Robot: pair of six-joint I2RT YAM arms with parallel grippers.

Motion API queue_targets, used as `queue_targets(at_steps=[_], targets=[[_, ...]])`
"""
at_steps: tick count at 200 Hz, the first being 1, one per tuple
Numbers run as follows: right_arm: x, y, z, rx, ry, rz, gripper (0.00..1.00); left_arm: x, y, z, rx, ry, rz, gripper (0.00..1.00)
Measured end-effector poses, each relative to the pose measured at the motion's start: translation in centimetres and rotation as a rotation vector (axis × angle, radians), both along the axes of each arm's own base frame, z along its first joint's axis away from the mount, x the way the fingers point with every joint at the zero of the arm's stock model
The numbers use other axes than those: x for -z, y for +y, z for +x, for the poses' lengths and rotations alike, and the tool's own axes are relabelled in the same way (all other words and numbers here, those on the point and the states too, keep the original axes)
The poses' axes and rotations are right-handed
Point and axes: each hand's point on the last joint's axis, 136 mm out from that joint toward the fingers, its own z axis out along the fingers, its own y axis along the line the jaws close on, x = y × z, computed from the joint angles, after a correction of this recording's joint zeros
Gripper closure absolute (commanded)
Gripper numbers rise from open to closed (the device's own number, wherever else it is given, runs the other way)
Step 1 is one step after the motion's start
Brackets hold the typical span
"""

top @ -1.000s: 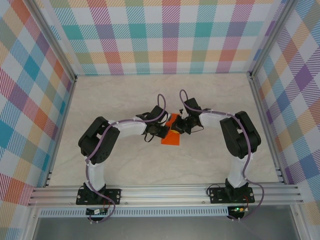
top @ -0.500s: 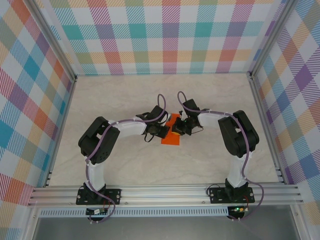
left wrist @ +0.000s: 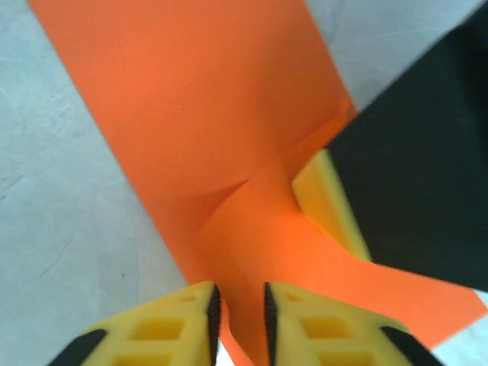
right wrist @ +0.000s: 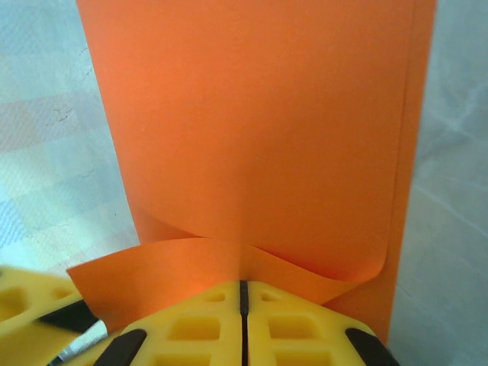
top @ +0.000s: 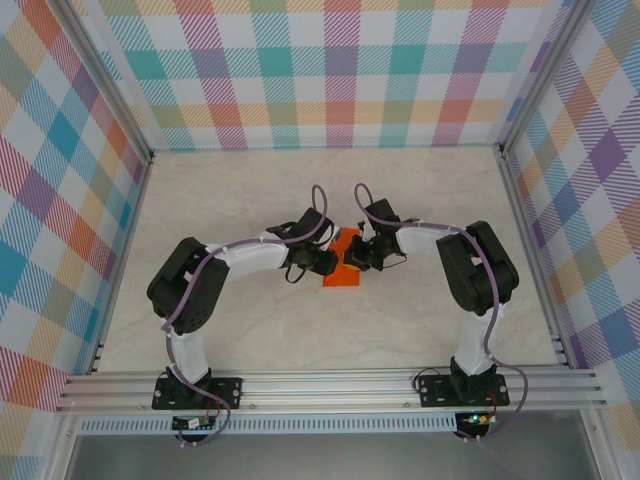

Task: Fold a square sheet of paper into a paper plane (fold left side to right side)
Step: Fold the triangle a second time at the center of the table.

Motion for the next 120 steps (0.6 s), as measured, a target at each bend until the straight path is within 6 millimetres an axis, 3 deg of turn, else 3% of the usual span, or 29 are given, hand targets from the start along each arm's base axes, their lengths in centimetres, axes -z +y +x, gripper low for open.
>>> queue_targets(at_steps=[38,56,89,120], targets=[[0.0,0.1,0.0,-0.002,0.000,0.004,0.92,-5.9,-0.6,-0.5,0.015,-0.071,-0.116,0.72],[0.0,0.1,0.0,-0.002,0.000,0.005,0.92,-7.3,-1.2,-1.8,0.035,-0.055,-0.205,0.74],[0.0,0.1,0.0,-0.003,0.000,0.006,0.92,-5.6,-2.1,-3.9,0.054,0.053,-0.282,0.77],[0.0,0.1,0.0,-0.003,0.000,0.007,0.92,-3.0,-2.9,-4.3,0.058,0.139,-0.292,0.77]])
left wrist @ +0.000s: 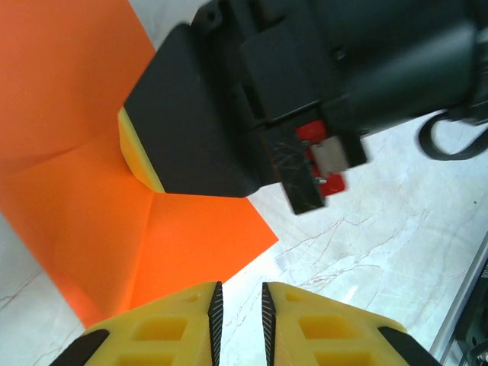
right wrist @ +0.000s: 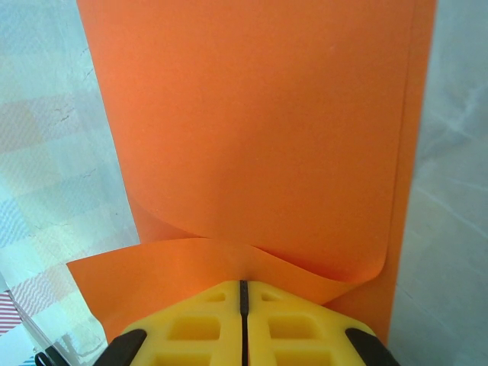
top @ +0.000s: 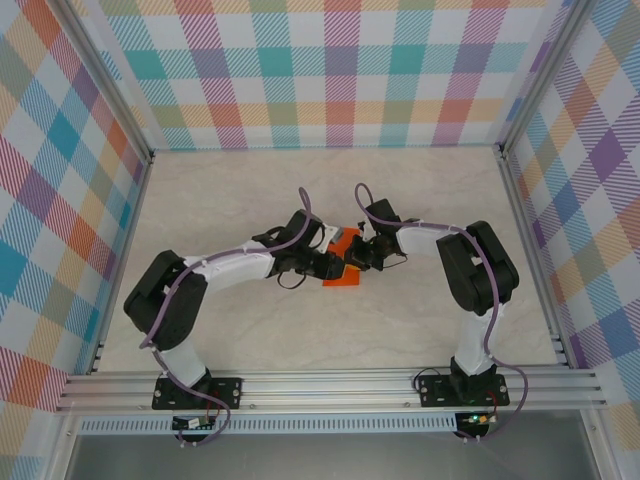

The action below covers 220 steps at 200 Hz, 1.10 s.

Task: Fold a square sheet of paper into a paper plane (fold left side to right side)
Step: Fold the triangle a second time at the center of the table.

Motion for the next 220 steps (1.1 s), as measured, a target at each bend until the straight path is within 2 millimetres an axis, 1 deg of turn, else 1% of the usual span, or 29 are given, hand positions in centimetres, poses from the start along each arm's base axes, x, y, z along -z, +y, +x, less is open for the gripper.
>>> queue_targets(at_steps=[28,55,138,220], targets=[[0.0,0.0,0.0,0.000,0.000,0.000,0.92,2.5,-0.5,0.0,0.011,0.059,0.023,0.78],[0.0,0.0,0.0,0.000,0.000,0.000,0.93,3.9,-0.3,0.0,0.008,0.084,0.050,0.79],[0.0,0.0,0.0,-0.001,0.000,-0.001,0.92,4.1,-0.1,0.4,-0.009,0.067,0.067,0.80],[0.0,0.0,0.0,-0.005,-0.003,-0.001,0.92,5.3,0.5,-0.3,-0.019,0.088,0.077,0.82]])
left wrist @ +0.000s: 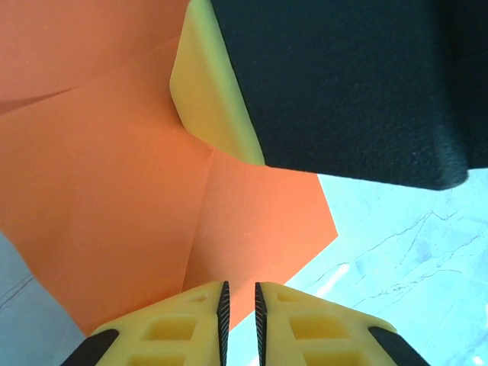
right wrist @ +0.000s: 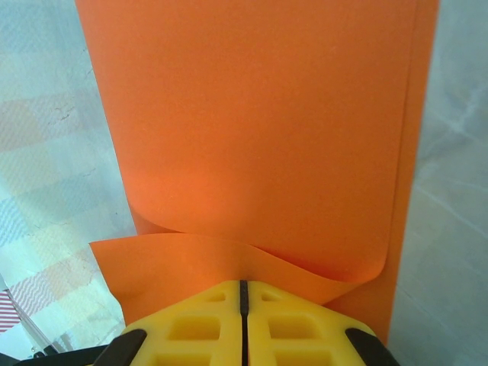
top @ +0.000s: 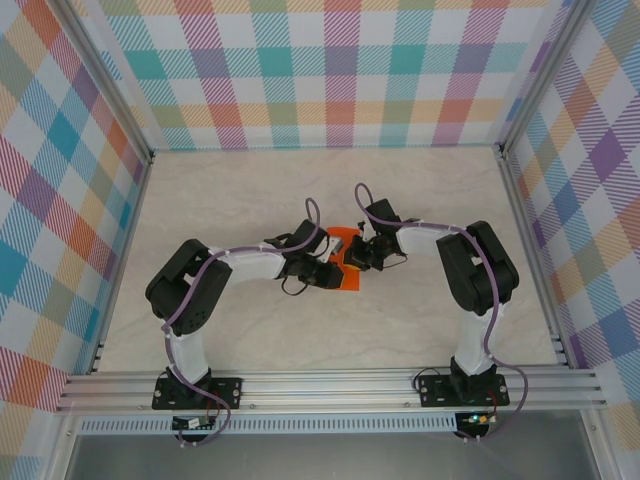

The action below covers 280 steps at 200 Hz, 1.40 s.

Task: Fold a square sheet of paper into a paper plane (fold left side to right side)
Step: Fold the triangle a second time at the center of the table.

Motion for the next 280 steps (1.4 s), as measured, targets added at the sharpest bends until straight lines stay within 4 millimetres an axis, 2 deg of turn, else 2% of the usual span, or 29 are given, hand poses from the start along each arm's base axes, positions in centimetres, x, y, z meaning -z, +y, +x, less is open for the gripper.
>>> queue_targets(at_steps=[72,100,174,218,280], targets=[[0.0,0.0,0.0,-0.001,0.000,0.000,0.92,0.9,0.7,-0.3,-0.010,0.003,0.023,0.84],[0.0,0.0,0.0,-0.001,0.000,0.000,0.92,1.0,0.8,-0.2,-0.017,-0.001,0.019,0.88],[0.0,0.0,0.0,-0.001,0.001,-0.001,0.93,1.1,1.5,0.1,-0.035,-0.019,0.001,0.90],[0.0,0.0,-0.1,-0.001,0.002,-0.002,0.93,1.1,3.2,0.1,-0.071,-0.012,0.000,0.91],[0.0,0.0,-0.1,-0.001,0.004,-0.003,0.92,1.1,4.3,-0.2,-0.101,-0.013,-0.035,0.92]])
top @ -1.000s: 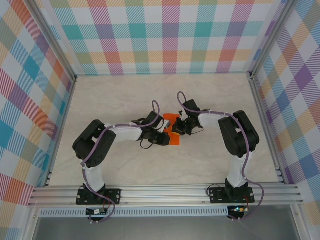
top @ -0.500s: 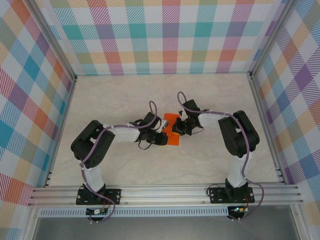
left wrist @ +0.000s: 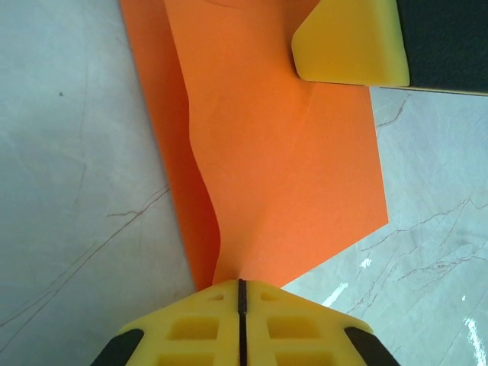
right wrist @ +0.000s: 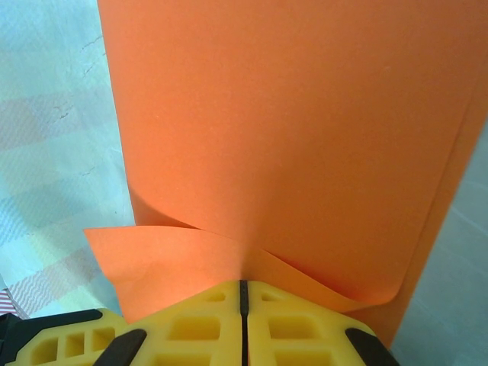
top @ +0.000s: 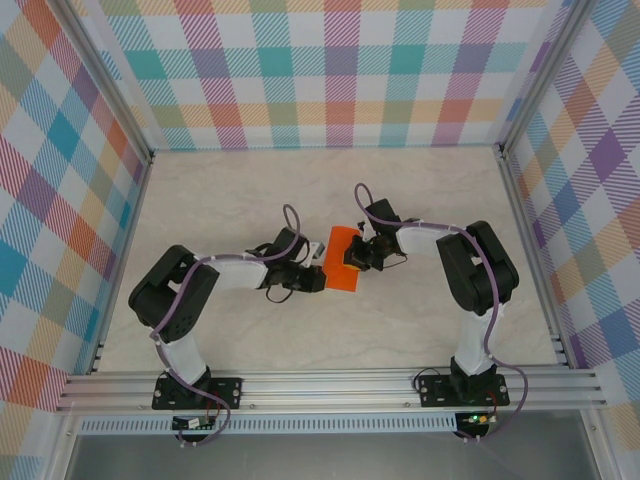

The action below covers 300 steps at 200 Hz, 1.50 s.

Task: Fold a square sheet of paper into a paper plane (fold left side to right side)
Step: Fold the triangle a second time at the center of the table.

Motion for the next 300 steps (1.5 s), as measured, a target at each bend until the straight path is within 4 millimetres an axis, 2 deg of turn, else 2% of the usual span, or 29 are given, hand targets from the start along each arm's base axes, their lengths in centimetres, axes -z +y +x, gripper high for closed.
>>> queue_targets(at_steps=[35,50,85,113,161,207,300], targets=[[0.0,0.0,0.0,-0.001,0.002,0.003,0.93,-0.3,1.9,-0.4,-0.036,0.024,0.006,0.93],[0.0,0.0,0.0,-0.001,0.002,0.003,0.92,-1.1,2.1,-0.5,-0.035,0.027,-0.013,0.94],[0.0,0.1,0.0,-0.001,0.003,0.002,0.92,-4.2,0.5,-0.9,0.014,-0.005,-0.117,0.94],[0.0,0.0,0.0,-0.001,0.005,0.001,0.92,-5.1,-1.1,-0.6,0.044,-0.003,-0.155,0.95],[0.0,0.0,0.0,-0.001,0.009,-0.001,0.92,-3.5,-2.6,1.1,0.058,0.018,-0.142,0.95],[0.0,0.0,0.0,-0.002,0.010,-0.002,0.92,-1.3,-2.1,0.9,0.056,0.050,-0.088,0.96],[-0.4,-0.3,-0.2,-0.027,-0.008,-0.023,0.92,-0.1,-1.3,0.9,0.044,0.040,-0.042,1.00]])
